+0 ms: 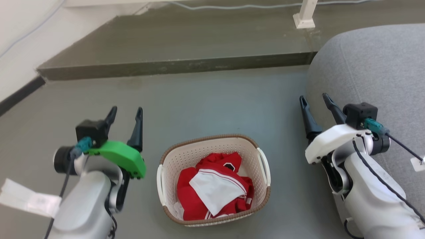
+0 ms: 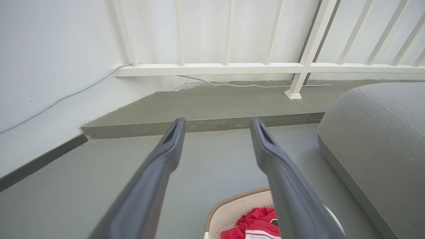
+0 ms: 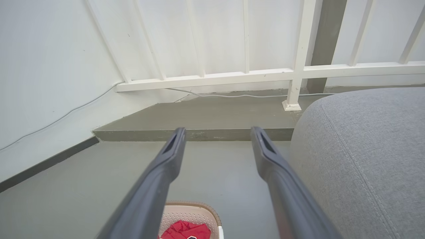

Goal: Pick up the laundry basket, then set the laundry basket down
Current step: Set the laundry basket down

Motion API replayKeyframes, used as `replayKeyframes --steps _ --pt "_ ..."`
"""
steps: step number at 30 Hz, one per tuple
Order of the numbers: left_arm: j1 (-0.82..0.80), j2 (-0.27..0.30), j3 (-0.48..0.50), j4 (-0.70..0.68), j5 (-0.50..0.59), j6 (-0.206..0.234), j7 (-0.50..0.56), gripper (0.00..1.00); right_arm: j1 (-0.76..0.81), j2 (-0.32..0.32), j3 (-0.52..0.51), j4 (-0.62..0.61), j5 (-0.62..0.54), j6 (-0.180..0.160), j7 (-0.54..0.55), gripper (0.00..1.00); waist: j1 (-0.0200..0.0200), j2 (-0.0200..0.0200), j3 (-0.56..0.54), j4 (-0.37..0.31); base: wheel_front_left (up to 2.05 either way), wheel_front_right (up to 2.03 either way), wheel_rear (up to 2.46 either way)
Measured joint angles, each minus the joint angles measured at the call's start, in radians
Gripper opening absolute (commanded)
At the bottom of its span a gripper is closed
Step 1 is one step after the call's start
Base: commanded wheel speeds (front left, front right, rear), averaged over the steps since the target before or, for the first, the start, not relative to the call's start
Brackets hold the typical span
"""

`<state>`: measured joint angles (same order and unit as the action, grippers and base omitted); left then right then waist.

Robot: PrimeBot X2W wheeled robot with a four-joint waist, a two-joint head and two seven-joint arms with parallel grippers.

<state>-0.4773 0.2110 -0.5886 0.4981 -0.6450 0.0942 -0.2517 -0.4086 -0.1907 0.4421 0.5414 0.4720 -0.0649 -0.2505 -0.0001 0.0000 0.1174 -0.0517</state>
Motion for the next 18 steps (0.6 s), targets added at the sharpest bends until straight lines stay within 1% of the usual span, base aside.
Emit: replayKeyframes --steps 4,6,8,12,15,18 --pt "0.071 0.004 0.009 -0.076 0.019 0.012 0.000 1.00 0.044 -0.001 -0.012 -0.050 -0.016 -0.009 0.000 1.00 0.0000 0.0000 -0.024 -0.002 0.00 0.00 0.00" --pt "0.099 0.007 0.011 -0.106 0.035 0.013 0.000 1.00 0.065 -0.001 -0.020 -0.071 -0.022 -0.017 0.000 1.00 0.0000 0.0000 -0.030 -0.001 0.00 0.00 0.00" --pt "0.126 0.007 0.012 -0.134 0.046 0.013 0.000 1.00 0.090 -0.007 -0.032 -0.089 -0.033 -0.018 -0.001 1.00 0.0000 0.0000 -0.035 0.002 0.00 0.00 0.00" --pt "0.189 0.016 0.035 -0.185 0.054 0.022 0.000 1.00 0.141 -0.011 -0.047 -0.119 -0.043 -0.034 -0.001 1.00 0.0000 0.0000 -0.048 0.011 0.00 0.00 0.00" --pt "0.241 0.032 0.050 -0.214 0.060 0.025 0.000 1.00 0.175 -0.011 -0.049 -0.142 -0.048 -0.034 -0.001 1.00 0.0000 0.0000 -0.060 0.014 0.00 0.00 0.00" --pt "0.279 0.031 0.053 -0.229 0.061 0.025 0.000 1.00 0.197 -0.011 -0.054 -0.155 -0.052 -0.035 -0.001 1.00 0.0000 0.0000 -0.068 0.015 0.00 0.00 0.00"
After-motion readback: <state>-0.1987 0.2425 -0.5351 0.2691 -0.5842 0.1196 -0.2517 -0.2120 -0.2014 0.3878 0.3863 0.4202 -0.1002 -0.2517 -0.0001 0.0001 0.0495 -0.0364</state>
